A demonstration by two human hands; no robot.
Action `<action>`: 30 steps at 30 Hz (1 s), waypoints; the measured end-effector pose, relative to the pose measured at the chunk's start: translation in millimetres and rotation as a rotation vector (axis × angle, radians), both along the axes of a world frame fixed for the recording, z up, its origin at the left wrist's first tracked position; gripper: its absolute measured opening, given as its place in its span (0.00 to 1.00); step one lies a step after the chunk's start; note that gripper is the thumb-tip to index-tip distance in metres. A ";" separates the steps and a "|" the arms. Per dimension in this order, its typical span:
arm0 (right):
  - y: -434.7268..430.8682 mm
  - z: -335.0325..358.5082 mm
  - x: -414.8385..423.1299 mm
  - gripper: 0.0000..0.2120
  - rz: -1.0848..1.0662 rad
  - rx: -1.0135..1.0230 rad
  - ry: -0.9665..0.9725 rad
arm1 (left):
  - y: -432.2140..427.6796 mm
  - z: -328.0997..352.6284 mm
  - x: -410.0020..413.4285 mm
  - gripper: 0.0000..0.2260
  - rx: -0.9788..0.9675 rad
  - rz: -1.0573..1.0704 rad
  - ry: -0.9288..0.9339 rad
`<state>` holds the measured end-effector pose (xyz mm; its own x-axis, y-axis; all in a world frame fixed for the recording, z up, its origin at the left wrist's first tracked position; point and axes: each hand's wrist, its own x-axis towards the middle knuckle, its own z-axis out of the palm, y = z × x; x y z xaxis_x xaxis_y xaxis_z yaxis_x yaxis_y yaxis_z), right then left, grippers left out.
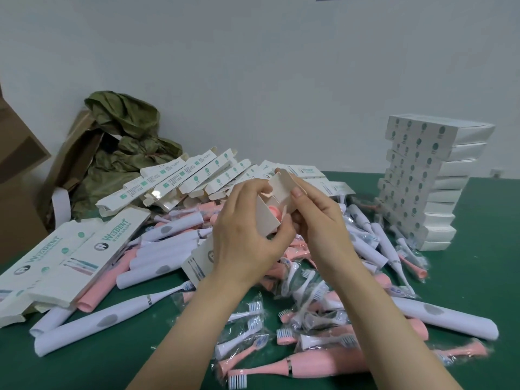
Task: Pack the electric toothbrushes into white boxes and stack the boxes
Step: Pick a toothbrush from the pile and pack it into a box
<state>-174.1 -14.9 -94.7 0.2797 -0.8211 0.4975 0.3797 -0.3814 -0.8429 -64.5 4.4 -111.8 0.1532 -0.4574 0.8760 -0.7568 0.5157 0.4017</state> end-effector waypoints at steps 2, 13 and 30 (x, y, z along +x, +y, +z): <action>0.4 0.1 0.1 0.17 0.005 0.046 -0.024 | 0.2 1.0 -5.7 0.16 0.024 0.024 0.039; -6.6 -9.1 1.0 0.19 -0.204 -0.020 0.056 | -3.1 -8.4 -0.3 0.33 0.153 0.017 0.007; -12.4 -37.2 13.6 0.19 -0.325 -0.210 0.329 | 2.2 -28.5 23.4 0.26 0.217 0.043 0.079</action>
